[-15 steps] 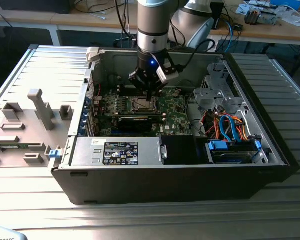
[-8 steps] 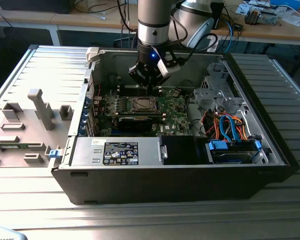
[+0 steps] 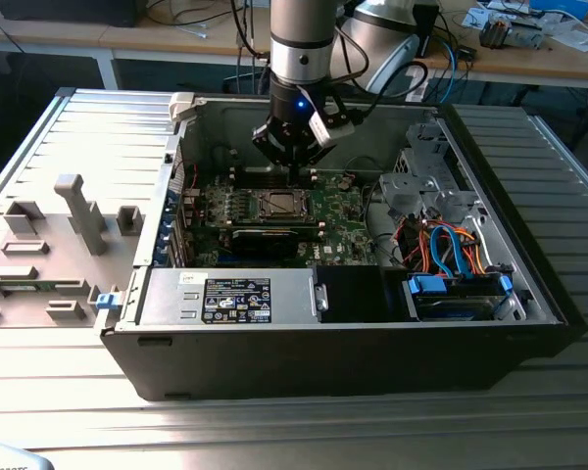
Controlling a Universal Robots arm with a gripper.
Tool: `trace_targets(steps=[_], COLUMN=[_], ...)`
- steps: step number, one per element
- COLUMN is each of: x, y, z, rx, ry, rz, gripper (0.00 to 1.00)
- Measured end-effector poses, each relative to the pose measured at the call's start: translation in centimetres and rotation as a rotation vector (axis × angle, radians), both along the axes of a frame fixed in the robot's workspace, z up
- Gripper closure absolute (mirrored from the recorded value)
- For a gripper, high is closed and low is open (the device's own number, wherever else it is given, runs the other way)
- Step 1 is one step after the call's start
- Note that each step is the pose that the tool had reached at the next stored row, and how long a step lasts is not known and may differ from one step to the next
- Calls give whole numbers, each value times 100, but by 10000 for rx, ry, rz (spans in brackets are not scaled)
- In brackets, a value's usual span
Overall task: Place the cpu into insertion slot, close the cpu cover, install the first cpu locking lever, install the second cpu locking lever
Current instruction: 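Install the first cpu locking lever, then install the second cpu locking lever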
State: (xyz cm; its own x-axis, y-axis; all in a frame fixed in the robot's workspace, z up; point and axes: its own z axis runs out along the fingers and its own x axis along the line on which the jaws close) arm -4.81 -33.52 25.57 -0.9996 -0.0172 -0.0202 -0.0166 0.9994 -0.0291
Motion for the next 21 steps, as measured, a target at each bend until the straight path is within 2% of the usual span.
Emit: trace_targets(steps=[6,8,10,16,17,18,19,20,21], x=[2,2,2,2,2,2,2,2,2], y=[0,-22,-70,-256,-309,-339,-374,-401,-424], z=[0,0,0,0,0,0,0,-1,-2], rx=[-1,0,-1,0,12,38,109,257,447], ry=[1,1,1,1,1,1,1,1,0], rz=[0,1,1,1,0,-1,0,0,1], gripper=[89,89,89,89,89,89,89,89,89])
